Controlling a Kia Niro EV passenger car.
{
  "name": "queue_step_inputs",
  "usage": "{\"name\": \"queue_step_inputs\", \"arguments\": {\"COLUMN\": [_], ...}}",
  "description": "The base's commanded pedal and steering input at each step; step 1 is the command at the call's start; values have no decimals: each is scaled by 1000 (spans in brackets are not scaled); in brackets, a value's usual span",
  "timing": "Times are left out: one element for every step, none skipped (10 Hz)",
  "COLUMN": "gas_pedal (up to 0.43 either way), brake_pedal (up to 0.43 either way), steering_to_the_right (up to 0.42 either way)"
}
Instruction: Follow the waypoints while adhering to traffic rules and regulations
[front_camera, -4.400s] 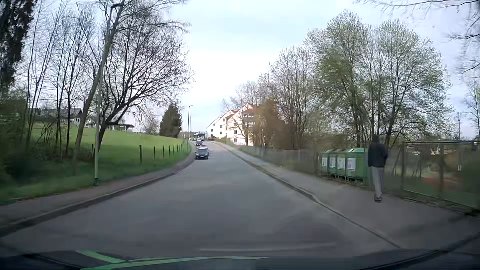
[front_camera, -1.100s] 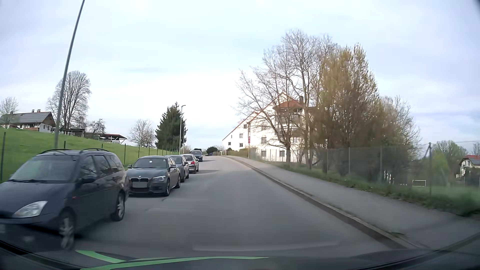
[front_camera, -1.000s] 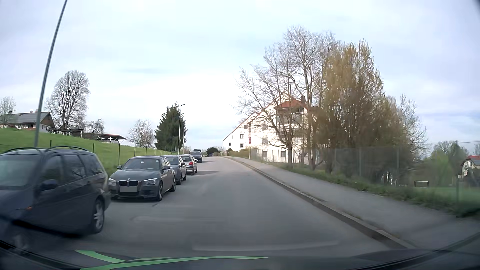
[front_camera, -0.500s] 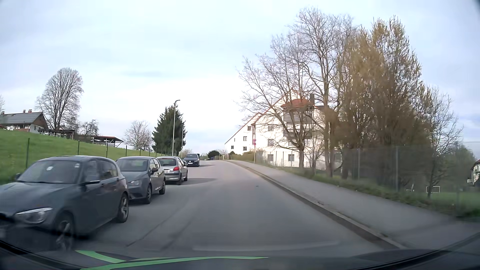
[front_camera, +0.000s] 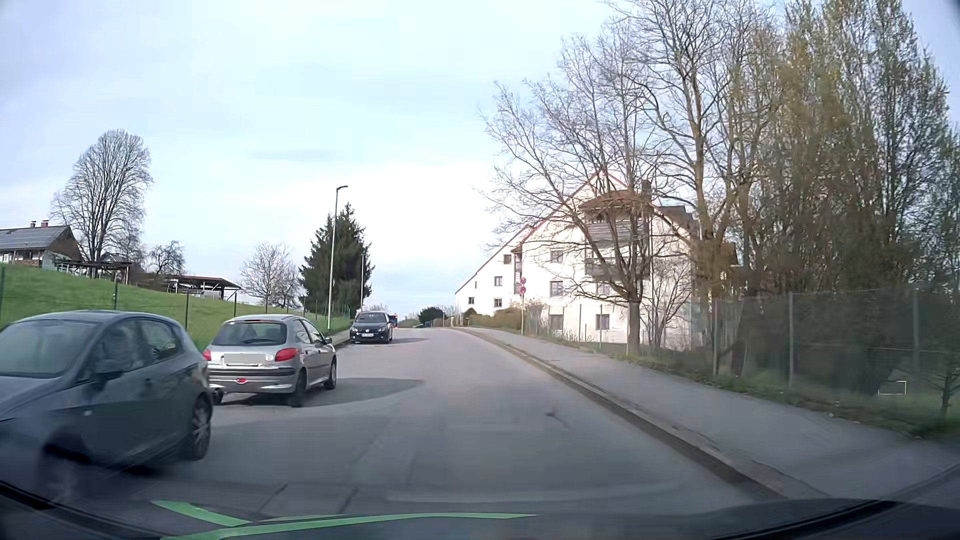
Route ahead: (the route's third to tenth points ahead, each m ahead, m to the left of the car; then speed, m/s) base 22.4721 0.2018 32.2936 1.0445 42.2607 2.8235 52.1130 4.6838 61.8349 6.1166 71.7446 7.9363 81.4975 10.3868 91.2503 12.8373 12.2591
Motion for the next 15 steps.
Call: {"name": "queue_step_inputs", "arguments": {"gas_pedal": [209,209,209,220,220,228,228,228,228,228,240,240,248,248,248], "brake_pedal": [0,0,0,0,0,0,0,0,0,0,0,0,0,0,0], "steering_to_the_right": [-13,-13,-13,-14,-14,-16,-17,-18,-18,-18,-19,-19,-18,-19,-19]}}
